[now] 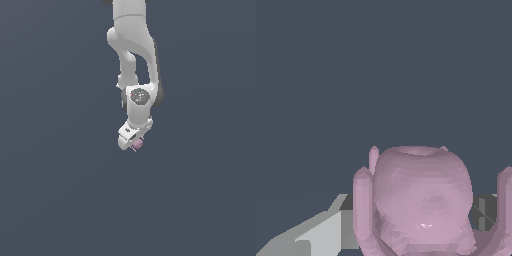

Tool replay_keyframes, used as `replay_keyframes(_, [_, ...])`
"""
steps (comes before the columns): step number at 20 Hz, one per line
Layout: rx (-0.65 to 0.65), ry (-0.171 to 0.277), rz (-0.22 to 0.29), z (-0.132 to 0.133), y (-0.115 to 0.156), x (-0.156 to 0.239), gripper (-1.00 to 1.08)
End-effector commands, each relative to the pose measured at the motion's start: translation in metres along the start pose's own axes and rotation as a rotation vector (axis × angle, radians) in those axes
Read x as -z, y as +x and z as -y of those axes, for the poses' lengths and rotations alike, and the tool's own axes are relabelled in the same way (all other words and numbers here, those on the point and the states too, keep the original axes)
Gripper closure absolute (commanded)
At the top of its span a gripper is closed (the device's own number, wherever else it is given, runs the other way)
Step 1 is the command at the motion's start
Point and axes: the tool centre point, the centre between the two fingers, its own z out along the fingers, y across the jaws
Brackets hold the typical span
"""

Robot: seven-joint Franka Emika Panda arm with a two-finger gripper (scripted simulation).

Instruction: Pick up the object and move it to a goal position.

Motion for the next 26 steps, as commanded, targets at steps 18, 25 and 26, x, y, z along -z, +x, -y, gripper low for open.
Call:
replay_keyframes(18, [0.000,-0.001,-0.001,-0.011,0.001,0.016,1.08])
replay_keyframes(25, [0.000,0.000,-0.001,-0.037,0.002,0.056,1.08])
replay_keyframes(26, [0.001,0.000,-0.002,-0.042,0.003,0.064,1.08])
